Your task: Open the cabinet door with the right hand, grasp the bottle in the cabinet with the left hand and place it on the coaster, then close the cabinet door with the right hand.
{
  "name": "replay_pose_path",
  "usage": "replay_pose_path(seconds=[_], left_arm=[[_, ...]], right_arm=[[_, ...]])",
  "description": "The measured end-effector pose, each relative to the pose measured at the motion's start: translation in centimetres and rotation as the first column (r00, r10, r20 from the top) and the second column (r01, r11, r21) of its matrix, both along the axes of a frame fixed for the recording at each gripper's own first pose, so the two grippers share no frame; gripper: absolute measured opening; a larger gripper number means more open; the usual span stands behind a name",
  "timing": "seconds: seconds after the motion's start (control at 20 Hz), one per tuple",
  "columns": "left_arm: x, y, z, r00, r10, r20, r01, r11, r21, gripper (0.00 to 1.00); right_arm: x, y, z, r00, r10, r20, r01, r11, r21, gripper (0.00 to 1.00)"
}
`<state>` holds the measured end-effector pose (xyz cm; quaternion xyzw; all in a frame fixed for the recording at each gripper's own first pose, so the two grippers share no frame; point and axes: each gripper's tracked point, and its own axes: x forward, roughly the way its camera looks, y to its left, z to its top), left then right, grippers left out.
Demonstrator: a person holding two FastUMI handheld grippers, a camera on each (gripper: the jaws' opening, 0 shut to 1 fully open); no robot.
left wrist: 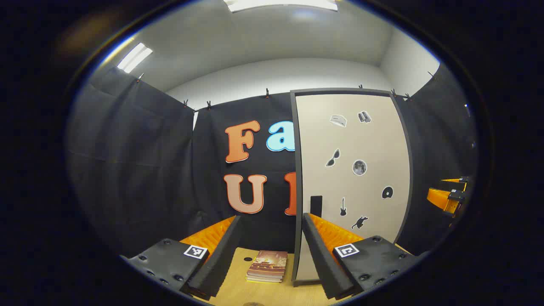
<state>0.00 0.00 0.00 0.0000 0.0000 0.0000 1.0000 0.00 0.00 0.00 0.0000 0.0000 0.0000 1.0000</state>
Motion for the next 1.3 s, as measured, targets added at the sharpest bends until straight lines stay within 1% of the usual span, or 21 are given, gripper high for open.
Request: replay_pose_path(seconds=[0.05,0.2,0.25,0.35,0.55,0.7,0.85,0.95,1.1,1.3], left_arm=[[-0.2,0.2,0.3,1.0,0.001,0.013,-0.001,1.0,0.0,0.93],[-0.5,0.8,1.1,1.0,-0.007,0.03,0.007,1.0,-0.004,0.95],[-0.6,1.1,1.3,0.999,-0.011,0.037,0.012,1.0,-0.014,0.93],[-0.4,1.9,1.6,0.999,-0.016,0.038,0.018,0.999,-0.038,0.93],[0.0,3.2,2.3,0.998,-0.034,0.052,0.037,0.998,-0.058,0.93],[0.3,3.6,1.8,0.998,-0.048,0.049,0.05,0.998,-0.04,0.93],[0.6,3.6,1.3,0.997,-0.064,0.039,0.066,0.997,-0.051,0.93],[0.5,4.3,1.2,0.998,-0.057,0.038,0.059,0.997,-0.052,0.93],[-0.1,5.7,1.7,0.998,-0.037,0.05,0.04,0.998,-0.056,0.93],[-0.9,8.7,1.4,0.998,0.022,0.052,-0.02,0.999,-0.037,0.93]], right_arm=[[0.0,0.5,0.3,1.0,0.013,0.011,-0.013,1.0,-0.003,0.94],[0.2,2.3,1.3,0.999,0.035,0.037,-0.034,0.999,-0.021,0.94],[0.3,3.0,1.5,0.998,0.042,0.037,-0.041,0.999,-0.021,0.94],[0.4,4.3,1.7,0.998,0.049,0.03,-0.049,0.999,-0.017,0.95],[0.2,4.9,2.0,1.0,0.015,0.027,-0.014,0.999,-0.049,0.95],[-0.1,5.2,2.2,1.0,0.004,0.03,-0.002,0.999,-0.048,0.94],[-0.2,5.8,2.1,0.999,0.006,0.032,-0.004,0.998,-0.056,0.95],[0.1,6.4,2.2,0.999,0.009,0.036,-0.007,0.998,-0.056,0.95],[1.0,7.9,1.6,0.999,0.037,0.011,-0.037,0.999,-0.032,0.94],[2.6,10.5,0.7,0.996,0.085,-0.016,-0.085,0.996,-0.013,0.94]])
